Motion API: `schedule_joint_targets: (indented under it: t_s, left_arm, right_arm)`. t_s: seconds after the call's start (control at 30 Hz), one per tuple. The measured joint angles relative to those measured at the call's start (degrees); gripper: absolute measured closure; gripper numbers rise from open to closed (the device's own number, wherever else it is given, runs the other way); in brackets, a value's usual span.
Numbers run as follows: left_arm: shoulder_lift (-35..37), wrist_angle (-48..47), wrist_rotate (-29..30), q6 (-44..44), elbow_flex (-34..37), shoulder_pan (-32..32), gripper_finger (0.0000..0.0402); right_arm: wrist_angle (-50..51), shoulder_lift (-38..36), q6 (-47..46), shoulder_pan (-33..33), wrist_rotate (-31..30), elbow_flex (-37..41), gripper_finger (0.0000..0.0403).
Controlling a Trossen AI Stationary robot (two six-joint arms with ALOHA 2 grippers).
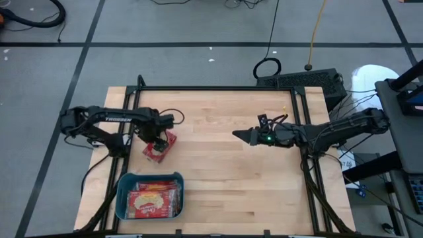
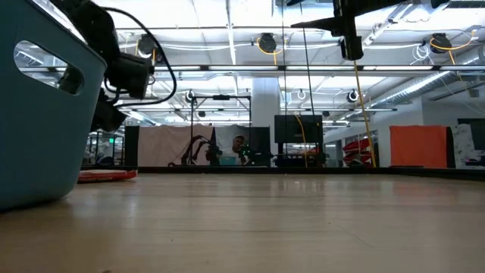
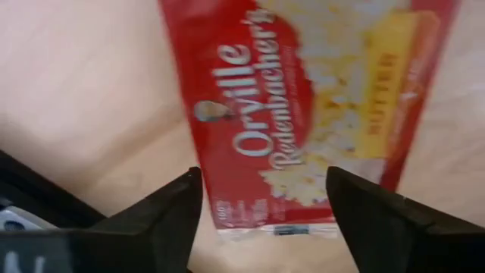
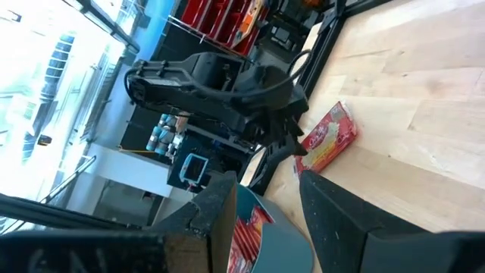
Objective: Sort popcorn bags into baskets
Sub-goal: Put the popcorn sachet into the bin
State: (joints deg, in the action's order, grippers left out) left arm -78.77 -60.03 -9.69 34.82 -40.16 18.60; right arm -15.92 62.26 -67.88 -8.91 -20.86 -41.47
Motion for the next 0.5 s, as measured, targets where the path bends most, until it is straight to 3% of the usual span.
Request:
schedule_joint_targets:
  t_s: [0.27, 0.5]
  left_arm:
    - [0.0, 8.0, -2.1, -6.0, 3.3, 9.8, 0.0097]
    - [0.4, 14.3, -3.9, -7.9, 8.0, 14.0, 0.0150]
  right_arm:
    - [0.1, 0.0, 0.1, 1.0, 0.1, 0.0, 0.0261]
    - [0.1, 0.0, 0.2, 0.9, 0.1, 0.0, 0.0261]
